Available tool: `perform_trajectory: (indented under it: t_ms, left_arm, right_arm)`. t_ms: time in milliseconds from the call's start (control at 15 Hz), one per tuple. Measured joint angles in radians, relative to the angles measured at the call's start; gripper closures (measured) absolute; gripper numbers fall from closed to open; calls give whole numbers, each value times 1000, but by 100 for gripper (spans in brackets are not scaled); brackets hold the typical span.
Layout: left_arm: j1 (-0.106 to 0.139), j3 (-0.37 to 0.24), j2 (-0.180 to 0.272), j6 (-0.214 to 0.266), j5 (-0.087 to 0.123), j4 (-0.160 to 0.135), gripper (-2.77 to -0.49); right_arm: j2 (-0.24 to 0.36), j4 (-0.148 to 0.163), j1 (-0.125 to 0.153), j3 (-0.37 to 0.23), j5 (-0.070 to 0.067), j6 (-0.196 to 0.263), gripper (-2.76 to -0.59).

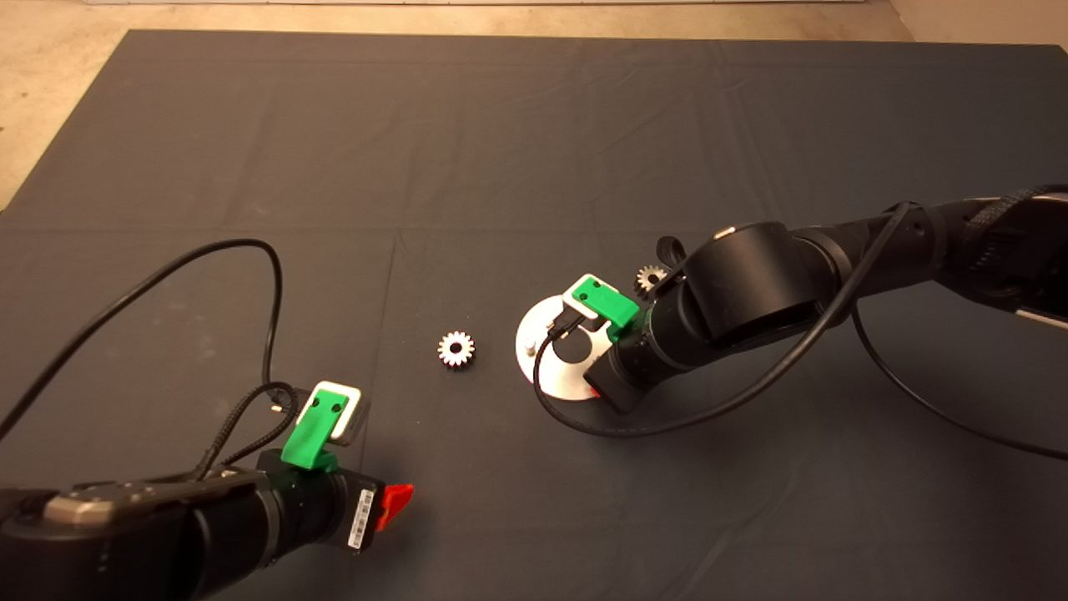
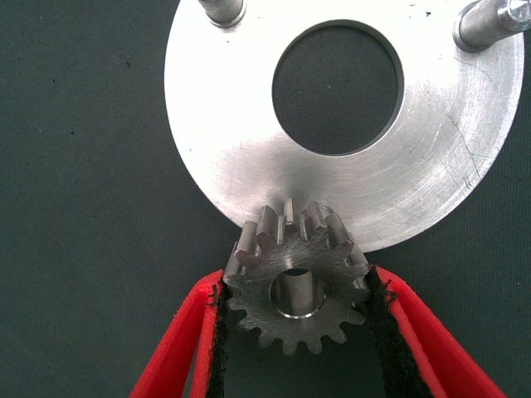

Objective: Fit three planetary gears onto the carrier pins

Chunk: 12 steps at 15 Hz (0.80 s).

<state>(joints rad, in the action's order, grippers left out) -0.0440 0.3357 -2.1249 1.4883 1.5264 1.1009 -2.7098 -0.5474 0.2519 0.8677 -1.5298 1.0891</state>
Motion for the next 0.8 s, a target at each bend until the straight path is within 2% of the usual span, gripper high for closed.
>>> perform_trajectory:
  t_ms: [267,667,800]
  left_arm:
    - [0,0,1,0,-1,1,-222]
    - [0,0,3,0,0,8,-222]
    - [0,0,3,0,-1,10,-222]
  right_arm:
    - [11,1,1,4,8,-8,-102]
    - [32,4,1,7,39,-16,-102]
    - [33,4,1,7,39,-16,-102]
